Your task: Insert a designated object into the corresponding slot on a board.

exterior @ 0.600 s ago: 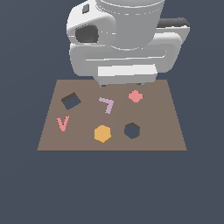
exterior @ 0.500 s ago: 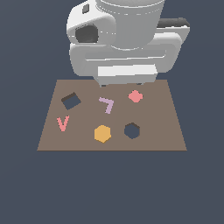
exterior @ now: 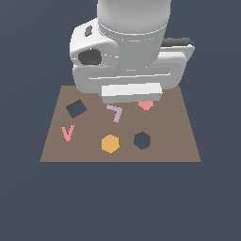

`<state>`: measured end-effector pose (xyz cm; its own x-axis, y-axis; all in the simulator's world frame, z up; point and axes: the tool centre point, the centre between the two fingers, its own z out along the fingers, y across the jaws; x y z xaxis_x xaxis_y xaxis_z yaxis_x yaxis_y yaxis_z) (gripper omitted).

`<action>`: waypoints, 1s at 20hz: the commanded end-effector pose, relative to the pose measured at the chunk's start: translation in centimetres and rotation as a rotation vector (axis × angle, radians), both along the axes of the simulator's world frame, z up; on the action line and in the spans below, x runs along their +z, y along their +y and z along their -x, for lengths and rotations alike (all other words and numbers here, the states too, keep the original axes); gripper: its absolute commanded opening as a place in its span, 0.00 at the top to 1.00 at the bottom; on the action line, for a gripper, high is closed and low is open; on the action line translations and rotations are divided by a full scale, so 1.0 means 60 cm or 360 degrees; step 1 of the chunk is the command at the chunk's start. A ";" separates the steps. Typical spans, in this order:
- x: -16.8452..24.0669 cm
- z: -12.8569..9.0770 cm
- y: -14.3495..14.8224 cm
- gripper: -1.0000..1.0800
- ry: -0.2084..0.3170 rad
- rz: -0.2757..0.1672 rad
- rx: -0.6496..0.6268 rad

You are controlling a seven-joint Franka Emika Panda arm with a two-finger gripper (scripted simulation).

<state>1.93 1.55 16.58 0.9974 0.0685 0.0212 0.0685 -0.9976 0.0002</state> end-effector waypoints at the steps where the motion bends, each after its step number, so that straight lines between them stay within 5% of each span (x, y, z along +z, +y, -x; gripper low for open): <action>1: -0.018 -0.010 -0.008 0.04 0.0004 0.0001 0.0007; 20: -0.176 -0.117 -0.071 0.04 0.0031 0.0003 0.0078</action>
<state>8.56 -2.57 6.42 0.9934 0.1144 0.0015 0.1144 -0.9934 0.0001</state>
